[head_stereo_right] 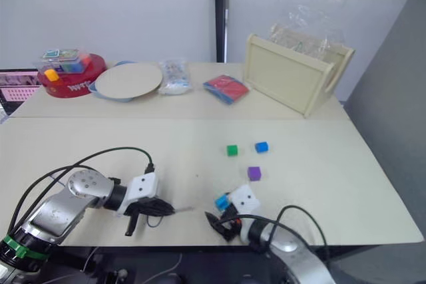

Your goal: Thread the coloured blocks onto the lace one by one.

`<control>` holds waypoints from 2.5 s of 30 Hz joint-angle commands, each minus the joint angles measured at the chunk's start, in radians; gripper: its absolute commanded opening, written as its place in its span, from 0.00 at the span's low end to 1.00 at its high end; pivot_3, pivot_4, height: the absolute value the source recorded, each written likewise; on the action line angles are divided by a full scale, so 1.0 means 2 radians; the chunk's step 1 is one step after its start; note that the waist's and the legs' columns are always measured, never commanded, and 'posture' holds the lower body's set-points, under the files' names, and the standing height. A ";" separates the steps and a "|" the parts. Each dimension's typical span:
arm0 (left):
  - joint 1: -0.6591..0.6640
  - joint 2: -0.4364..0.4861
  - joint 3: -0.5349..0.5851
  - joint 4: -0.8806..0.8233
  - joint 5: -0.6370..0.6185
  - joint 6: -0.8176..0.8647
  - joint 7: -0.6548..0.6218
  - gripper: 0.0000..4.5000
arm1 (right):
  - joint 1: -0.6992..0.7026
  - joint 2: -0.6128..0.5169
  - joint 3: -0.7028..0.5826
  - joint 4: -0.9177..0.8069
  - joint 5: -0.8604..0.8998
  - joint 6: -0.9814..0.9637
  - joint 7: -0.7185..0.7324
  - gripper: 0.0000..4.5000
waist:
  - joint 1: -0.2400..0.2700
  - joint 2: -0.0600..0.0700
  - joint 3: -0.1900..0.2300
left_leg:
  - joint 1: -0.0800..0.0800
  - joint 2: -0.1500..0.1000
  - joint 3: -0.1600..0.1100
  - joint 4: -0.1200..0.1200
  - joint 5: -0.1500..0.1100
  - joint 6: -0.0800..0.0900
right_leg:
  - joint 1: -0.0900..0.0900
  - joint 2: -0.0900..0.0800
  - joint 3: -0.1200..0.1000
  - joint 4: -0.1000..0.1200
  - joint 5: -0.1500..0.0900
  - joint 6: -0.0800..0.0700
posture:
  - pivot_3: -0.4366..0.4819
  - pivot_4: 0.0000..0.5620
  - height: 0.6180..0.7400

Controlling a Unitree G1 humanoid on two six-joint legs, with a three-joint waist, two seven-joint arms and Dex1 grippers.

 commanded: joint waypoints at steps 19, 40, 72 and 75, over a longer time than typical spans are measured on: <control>0.027 0.013 0.018 -0.065 -0.014 0.034 0.015 0.00 | -0.364 -0.084 0.113 0.400 -0.079 -0.388 0.523 1.00 | -0.002 0.000 0.000 | 0.000 0.000 0.000 0.001 0.000 0.000 | 0.000 0.000 0.000 -0.001 0.000 0.000 | 0.48 0.27 1.00; 0.013 0.006 0.009 -0.102 -0.033 0.083 0.036 0.00 | -0.310 -0.050 0.075 0.380 -0.069 -0.321 0.480 0.30 | 0.001 0.000 0.000 | 0.000 0.000 0.000 0.001 0.000 0.000 | 0.000 0.000 0.000 0.000 0.000 0.000 | 0.48 0.27 1.00; -0.104 -0.020 -0.093 -0.099 -0.013 0.198 0.057 0.00 | -0.226 -0.064 0.078 0.215 -0.109 -0.150 0.348 0.30 | 0.000 0.000 0.000 | 0.000 0.000 0.000 0.002 0.000 0.000 | 0.000 0.000 0.000 0.000 0.000 0.000 | 0.48 0.27 1.00; -0.106 -0.024 -0.095 -0.099 -0.013 0.200 0.058 0.00 | -0.226 -0.065 0.079 0.214 -0.111 -0.148 0.345 0.30 | 0.000 0.000 0.000 | 0.000 0.000 0.000 0.002 0.000 0.000 | 0.000 0.000 0.000 0.000 0.000 0.000 | 0.48 0.27 1.00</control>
